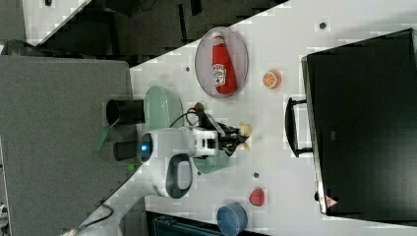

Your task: Pick banana from table and place on oven.

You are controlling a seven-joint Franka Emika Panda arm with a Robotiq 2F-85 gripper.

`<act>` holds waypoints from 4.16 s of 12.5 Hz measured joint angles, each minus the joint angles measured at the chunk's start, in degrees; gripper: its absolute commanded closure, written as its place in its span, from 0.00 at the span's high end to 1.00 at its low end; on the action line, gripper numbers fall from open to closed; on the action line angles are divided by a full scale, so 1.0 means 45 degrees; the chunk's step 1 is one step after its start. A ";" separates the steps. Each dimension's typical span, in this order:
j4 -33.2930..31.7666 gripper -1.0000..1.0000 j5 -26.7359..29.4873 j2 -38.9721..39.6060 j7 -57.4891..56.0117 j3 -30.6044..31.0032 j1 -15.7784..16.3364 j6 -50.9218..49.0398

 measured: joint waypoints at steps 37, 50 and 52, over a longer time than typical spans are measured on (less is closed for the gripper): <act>0.7199 1.00 -0.1435 -0.0039 -1.0662 -0.7402 -0.0463 -0.8138; 0.8803 1.00 -0.0741 -0.3063 -0.5896 -0.2747 0.0370 -1.1593; 0.8803 1.00 -0.0793 -0.3360 -0.3305 -0.1678 0.0773 -1.1867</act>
